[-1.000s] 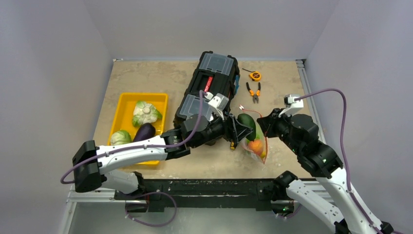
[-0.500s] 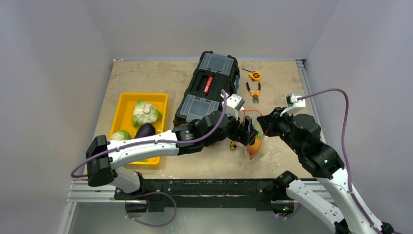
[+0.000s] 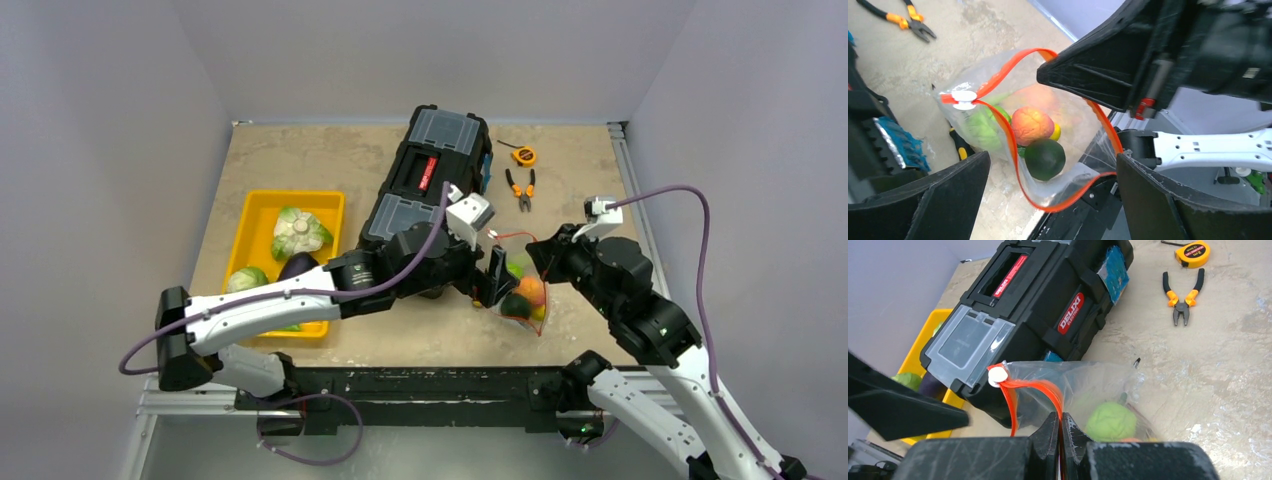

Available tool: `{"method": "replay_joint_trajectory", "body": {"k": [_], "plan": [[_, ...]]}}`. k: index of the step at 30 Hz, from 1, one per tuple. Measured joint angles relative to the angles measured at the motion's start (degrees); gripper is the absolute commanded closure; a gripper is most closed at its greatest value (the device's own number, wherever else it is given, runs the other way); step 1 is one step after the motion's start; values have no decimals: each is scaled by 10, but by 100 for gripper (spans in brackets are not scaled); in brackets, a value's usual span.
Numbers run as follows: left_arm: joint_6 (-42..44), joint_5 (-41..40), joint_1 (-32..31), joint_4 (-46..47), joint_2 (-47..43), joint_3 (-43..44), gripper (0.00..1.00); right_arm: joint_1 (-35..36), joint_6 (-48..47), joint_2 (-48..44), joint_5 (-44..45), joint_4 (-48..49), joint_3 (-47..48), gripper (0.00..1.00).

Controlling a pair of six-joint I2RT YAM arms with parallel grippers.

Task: Place the food in the zip-top bag and seal the zipper
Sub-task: Place the fake fruit in the zipper food storage bag, then pick up the fake vegetable from the bin.

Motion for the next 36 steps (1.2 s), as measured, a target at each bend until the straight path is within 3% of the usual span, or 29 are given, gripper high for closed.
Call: {"method": "replay_joint_trajectory", "body": {"k": [6,13,17,26,31,36], "plan": [[39,-9,0,-32,-103,-18,2,0,0,-3,1,1,-10,100],[88,-98,10,-115,-226,-81,0,0,-1,-4,3,2,-21,100],[113,-178,39,-196,-292,-126,0,0,-1,-4,3,2,-24,100],[123,-443,101,-361,-432,-146,0,0,-5,-3,2,9,-32,100],[112,-527,127,-443,-422,-147,0,0,-5,-3,0,10,-34,100],[81,-547,184,-496,-363,-147,0,0,-6,-3,0,10,-34,100]]}}
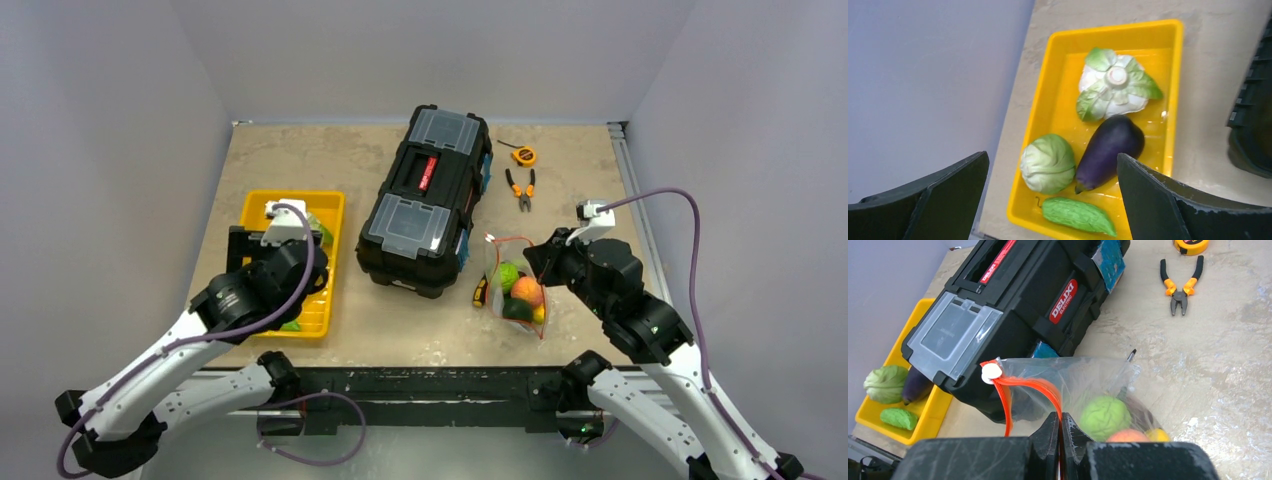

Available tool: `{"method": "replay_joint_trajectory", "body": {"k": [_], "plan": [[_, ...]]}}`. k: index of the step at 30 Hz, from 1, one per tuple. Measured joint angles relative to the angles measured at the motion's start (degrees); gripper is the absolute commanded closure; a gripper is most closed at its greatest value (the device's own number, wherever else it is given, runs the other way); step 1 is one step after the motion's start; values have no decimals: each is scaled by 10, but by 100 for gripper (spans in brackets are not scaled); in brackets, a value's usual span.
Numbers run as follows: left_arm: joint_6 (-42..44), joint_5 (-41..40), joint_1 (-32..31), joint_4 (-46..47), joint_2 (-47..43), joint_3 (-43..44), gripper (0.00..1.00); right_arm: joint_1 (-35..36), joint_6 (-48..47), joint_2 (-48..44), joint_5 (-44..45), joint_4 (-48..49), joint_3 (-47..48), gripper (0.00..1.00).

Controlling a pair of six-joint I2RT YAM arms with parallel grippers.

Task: Place the food in the zip-top bag and seal the zipper
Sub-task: Pick up the fake vegetable from the bin.

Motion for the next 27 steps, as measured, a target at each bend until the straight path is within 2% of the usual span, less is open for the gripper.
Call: {"method": "replay_joint_trajectory", "body": {"k": [5,9,14,17,20,27], "plan": [[-18,47,97,1,46,-9,0,0,-1,0,0,0,0,100],[-30,177,220,43,20,-50,0,0,-1,0,0,1,0,100],[-81,374,419,97,-48,-106,2,0,-1,-2,0,4,-3,100],[-127,460,523,112,-40,-114,4,0,-1,-5,-1,4,-6,100],[-197,485,590,102,-11,-118,4,0,-1,-4,-1,5,-7,100],[-373,426,611,11,32,-118,10,0,-2,-1,-3,11,-8,100]]}}
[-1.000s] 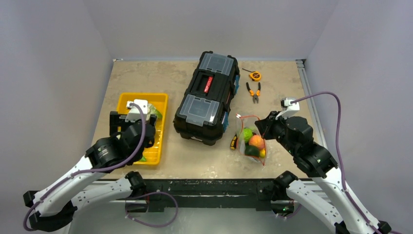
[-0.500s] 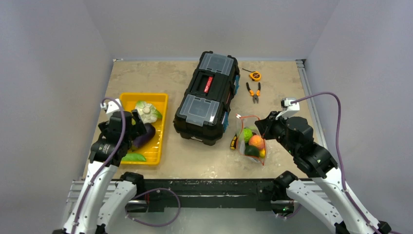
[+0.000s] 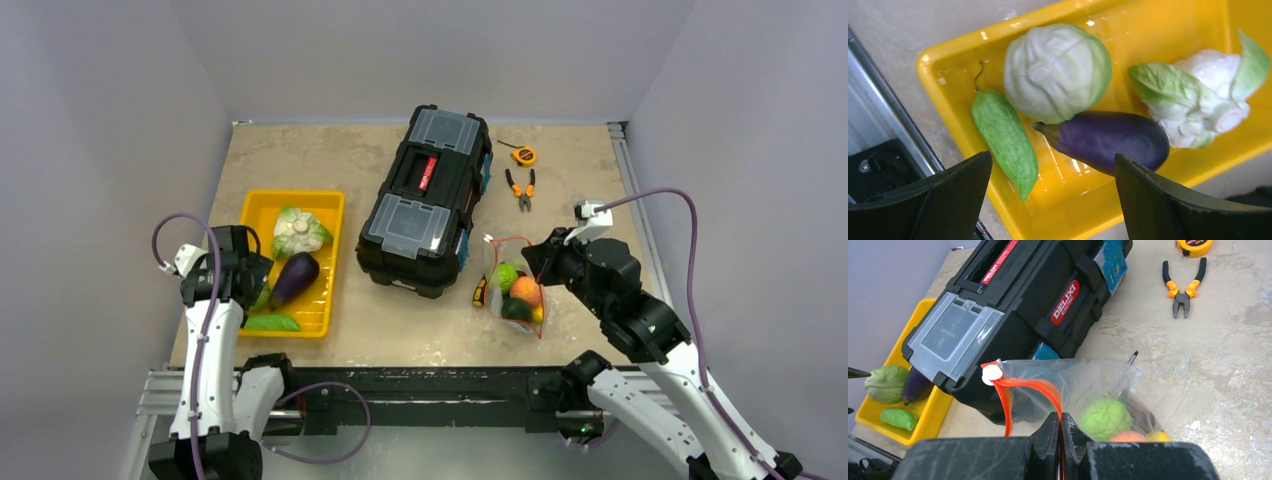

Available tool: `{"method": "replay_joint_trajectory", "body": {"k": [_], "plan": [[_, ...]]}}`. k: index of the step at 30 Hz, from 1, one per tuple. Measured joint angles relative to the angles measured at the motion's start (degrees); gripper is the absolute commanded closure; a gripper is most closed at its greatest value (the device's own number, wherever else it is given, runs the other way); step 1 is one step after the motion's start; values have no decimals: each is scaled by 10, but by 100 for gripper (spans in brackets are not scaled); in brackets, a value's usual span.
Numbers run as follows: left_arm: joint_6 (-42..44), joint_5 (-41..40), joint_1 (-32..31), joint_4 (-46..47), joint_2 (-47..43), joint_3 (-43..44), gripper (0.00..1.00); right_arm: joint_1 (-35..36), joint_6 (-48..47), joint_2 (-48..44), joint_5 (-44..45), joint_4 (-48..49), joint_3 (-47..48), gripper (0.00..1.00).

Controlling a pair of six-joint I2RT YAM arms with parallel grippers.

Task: Place the food in the zip-top bag and seal the zipper
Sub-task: Pick up the fake vegetable from the bin.

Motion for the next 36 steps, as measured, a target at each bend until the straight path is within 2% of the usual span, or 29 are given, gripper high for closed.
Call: {"method": "replay_joint_trajectory", "body": {"k": [8,15,18,26,36], "plan": [[-133,-64,2,-25,49,-33,17,0,-4,17,-10,7,-1,100],[-180,-90,2,-22,72,-68,18,0,-8,34,-14,9,-1,100],[-180,-110,2,-7,90,-69,21,0,-8,39,-14,10,-1,100],[-143,-119,-1,110,160,-64,19,0,-8,45,-14,10,-1,100],[-108,-124,-64,148,184,-63,12,0,-9,69,-14,10,-1,100]]}}
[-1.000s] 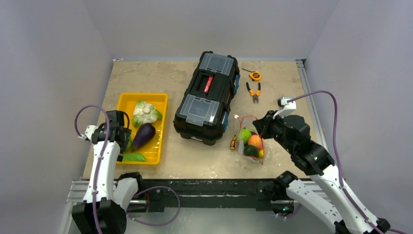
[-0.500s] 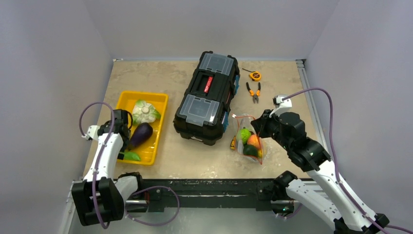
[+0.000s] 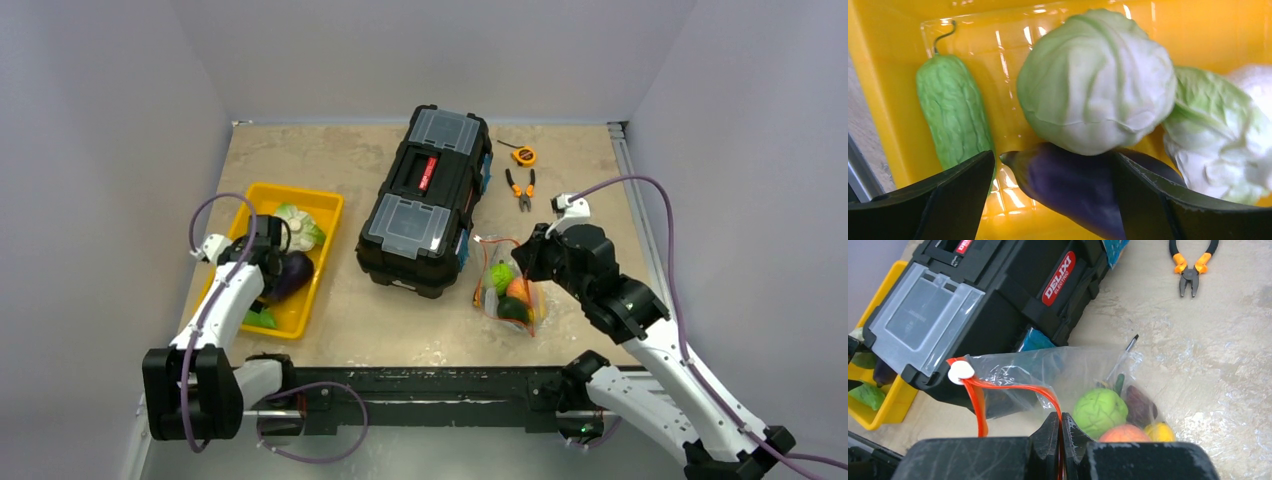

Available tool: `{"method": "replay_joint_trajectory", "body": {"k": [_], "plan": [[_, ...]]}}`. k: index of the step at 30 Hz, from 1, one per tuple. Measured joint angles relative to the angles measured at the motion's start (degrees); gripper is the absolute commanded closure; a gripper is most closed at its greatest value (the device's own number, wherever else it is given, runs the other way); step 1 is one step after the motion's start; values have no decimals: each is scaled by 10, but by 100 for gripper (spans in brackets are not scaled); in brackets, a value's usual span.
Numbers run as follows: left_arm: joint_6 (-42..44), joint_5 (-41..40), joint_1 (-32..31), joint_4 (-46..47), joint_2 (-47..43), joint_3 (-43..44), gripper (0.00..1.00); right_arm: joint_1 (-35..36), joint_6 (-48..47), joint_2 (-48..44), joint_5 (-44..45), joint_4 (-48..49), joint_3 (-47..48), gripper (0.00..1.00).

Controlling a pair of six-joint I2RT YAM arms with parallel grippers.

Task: Place the food in the zip-top bag and seal the zipper
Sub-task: Pick up the fake vegetable from the bin.

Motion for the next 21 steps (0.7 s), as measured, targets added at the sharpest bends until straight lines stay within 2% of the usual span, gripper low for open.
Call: {"method": "replay_joint_trajectory", "body": {"k": [5,7,11,16,21], "plan": [[32,-14,-65,1,-22,10,6,0,0,7,0,-1,0,100],[63,-14,-72,9,-52,13,0,0,-1,4,0,-1,0,100],[96,-17,-70,4,-117,32,0,0,-2,-2,0,0,0,100],[92,-22,-6,-26,-156,52,0,0,-3,-14,-3,0,0,100],[66,-32,63,-61,-122,52,0,0,-4,-23,-12,0,0,100]]}}
